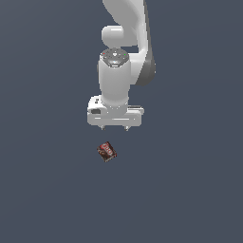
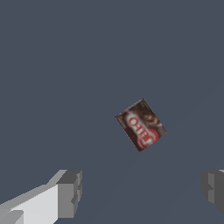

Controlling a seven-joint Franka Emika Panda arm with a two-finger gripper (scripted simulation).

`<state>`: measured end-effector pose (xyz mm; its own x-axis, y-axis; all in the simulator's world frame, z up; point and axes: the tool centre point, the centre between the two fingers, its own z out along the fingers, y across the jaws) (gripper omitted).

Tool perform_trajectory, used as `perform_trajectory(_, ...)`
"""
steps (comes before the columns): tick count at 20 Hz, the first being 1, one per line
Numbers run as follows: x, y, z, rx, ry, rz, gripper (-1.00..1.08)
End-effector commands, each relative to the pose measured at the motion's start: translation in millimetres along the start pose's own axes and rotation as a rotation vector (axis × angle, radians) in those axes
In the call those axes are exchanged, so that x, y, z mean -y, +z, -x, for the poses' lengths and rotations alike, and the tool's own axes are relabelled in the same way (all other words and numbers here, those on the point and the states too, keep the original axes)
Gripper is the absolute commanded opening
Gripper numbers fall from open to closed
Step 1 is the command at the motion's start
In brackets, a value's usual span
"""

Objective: Pick up the object and move it to a goal position.

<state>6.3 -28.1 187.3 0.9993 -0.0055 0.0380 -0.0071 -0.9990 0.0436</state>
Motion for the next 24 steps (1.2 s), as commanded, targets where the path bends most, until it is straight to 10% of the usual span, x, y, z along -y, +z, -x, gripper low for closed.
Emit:
perform_trajectory(1, 0.0, 0.0, 0.0, 0.000, 0.000, 0.000, 1.00)
perform_trajectory(24, -16.8, 6.8, -3.4, 0.000, -0.087, 0.009, 1.00)
